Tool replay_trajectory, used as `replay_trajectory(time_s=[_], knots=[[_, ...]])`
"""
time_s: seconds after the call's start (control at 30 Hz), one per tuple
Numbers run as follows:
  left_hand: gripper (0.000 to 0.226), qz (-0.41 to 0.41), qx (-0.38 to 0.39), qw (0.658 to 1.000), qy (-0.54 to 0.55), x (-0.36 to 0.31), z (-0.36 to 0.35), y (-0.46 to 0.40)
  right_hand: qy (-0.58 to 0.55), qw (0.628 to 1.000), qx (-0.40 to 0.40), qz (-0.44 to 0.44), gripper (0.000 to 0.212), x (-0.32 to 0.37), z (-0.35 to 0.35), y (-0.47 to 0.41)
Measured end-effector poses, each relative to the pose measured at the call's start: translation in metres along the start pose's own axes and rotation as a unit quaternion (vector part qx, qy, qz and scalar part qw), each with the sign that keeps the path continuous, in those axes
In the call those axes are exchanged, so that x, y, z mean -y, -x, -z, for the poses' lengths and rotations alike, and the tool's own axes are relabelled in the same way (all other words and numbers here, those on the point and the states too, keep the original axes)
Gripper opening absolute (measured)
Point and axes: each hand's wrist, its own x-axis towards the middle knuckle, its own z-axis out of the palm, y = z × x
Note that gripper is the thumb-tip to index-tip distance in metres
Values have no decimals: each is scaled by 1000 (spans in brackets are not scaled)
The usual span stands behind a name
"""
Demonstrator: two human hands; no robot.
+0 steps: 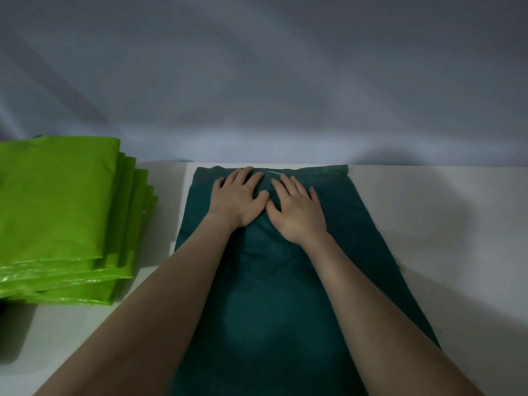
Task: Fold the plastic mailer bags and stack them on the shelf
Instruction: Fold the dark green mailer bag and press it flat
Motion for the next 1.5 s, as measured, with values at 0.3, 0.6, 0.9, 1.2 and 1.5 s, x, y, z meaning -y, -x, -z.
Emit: replay_trajectory(time_s=[0.3, 0.6, 0.9, 1.2, 1.5], knots=[[62, 3, -8, 1000, 28, 2, 0, 1, -77, 995, -24, -53, 69, -2, 5, -2], [73, 18, -17, 991, 132, 4, 4, 1, -178, 972, -51, -145, 72, -3, 19, -4], [60, 74, -118, 946, 292, 24, 21, 0, -129, 984, -28, -120, 70, -38, 37, -3], [47, 147, -155, 962, 170, 25, 20, 34, -76, 990, -47, -112, 58, -61, 57, 23], [51, 253, -25, 961, 109, 8, 54, 75, -103, 957, 24, -269, 63, -74, 77, 66]])
